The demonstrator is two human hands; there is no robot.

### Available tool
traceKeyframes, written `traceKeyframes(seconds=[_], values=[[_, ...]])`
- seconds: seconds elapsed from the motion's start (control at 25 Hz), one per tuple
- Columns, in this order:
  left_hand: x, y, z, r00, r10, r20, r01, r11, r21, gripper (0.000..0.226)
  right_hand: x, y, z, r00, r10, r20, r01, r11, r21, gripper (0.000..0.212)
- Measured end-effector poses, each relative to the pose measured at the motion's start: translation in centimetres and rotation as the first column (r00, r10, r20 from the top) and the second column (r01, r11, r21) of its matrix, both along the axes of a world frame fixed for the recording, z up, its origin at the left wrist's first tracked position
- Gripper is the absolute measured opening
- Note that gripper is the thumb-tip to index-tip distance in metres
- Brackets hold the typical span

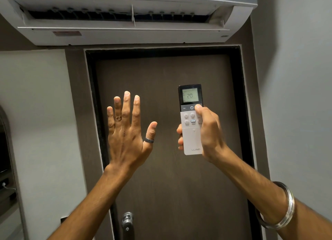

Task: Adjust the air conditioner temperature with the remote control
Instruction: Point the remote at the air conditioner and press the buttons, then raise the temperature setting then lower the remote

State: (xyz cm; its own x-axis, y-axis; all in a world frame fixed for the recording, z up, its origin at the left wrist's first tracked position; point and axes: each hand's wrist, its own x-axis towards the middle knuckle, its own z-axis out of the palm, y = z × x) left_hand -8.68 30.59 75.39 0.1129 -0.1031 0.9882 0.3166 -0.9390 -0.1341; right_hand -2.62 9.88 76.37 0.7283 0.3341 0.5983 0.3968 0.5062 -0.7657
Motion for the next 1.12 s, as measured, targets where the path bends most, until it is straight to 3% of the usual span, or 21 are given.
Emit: traceKeyframes(seconds=[0.2, 0.56, 0.68, 0.76, 0.92, 1.0, 1.08, 1.12], values=[[0.4, -0.1, -0.3, 1.0, -0.017, -0.009, 0.017, 1.0, 0.005, 0.08, 0.5, 0.2, -0.2, 0.999, 0.028, 0.017, -0.028, 1.0, -0.01, 0.06], [1.9, -2.2, -1.9, 0.995, -0.077, -0.061, 0.076, 0.997, -0.016, 0.079, 1.7, -1.0, -2.2, 0.997, 0.001, -0.073, -0.006, 0.998, -0.07, 0.045], [3.0, -3.6, -5.6, 0.983, -0.122, -0.135, 0.115, 0.992, -0.06, 0.08, 2.3, -2.8, -5.3, 0.994, -0.037, -0.102, 0.022, 0.989, -0.145, 0.042], [3.5, -4.9, -10.6, 0.957, -0.173, -0.231, 0.151, 0.982, -0.109, 0.081, 2.5, -4.3, -9.8, 0.978, -0.11, -0.176, 0.064, 0.967, -0.247, 0.051], [2.6, -9.3, -25.6, 0.77, -0.31, -0.558, 0.167, 0.941, -0.293, 0.081, 1.2, -8.0, -25.5, 0.798, -0.435, -0.417, 0.186, 0.836, -0.516, 0.066], [1.4, -12.3, -33.3, 0.584, -0.371, -0.722, 0.126, 0.92, -0.37, 0.08, -0.4, -10.6, -34.0, 0.683, -0.576, -0.449, 0.182, 0.73, -0.659, 0.065], [0.2, -15.0, -39.8, 0.411, -0.431, -0.803, 0.095, 0.897, -0.433, 0.078, -2.3, -13.0, -41.1, 0.557, -0.632, -0.539, 0.11, 0.699, -0.707, 0.062], [-0.3, -16.5, -42.8, 0.316, -0.453, -0.834, 0.074, 0.888, -0.455, 0.078, -3.4, -14.5, -44.6, 0.451, -0.667, -0.593, 0.088, 0.695, -0.713, 0.06]])
